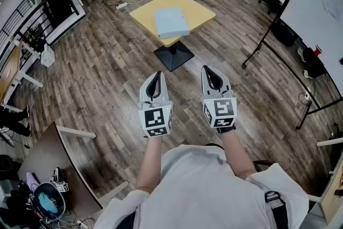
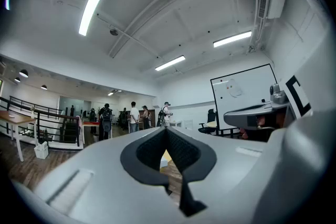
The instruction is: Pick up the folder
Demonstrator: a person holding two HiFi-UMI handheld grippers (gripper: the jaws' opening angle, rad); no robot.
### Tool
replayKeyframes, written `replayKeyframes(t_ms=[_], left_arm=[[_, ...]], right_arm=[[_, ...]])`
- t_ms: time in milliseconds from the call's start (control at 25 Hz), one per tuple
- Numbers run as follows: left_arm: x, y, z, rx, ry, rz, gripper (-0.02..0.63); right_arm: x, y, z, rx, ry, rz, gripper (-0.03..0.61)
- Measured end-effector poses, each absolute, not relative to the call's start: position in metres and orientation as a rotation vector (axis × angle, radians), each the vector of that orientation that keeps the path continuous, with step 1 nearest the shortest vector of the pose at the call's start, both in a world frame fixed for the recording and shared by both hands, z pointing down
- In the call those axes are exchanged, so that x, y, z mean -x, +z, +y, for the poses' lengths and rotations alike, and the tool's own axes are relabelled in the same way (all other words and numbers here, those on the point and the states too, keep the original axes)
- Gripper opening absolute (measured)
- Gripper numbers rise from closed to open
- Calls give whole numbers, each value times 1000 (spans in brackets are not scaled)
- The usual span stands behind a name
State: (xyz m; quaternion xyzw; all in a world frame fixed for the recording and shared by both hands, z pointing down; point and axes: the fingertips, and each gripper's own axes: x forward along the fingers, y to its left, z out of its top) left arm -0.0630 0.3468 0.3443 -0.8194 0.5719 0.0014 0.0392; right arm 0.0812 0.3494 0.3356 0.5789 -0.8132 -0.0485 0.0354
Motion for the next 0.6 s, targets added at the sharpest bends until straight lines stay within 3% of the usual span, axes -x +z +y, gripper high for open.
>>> replayKeyframes(t_ms=[320, 600], left_arm=[[57, 367, 333, 2617, 6, 1723, 8], [38, 380, 261, 2616, -43, 1752, 8]], right_arm=[[-70, 362, 333, -1742, -127, -2473, 11], [-79, 370, 255, -1681, -63, -2562, 11]])
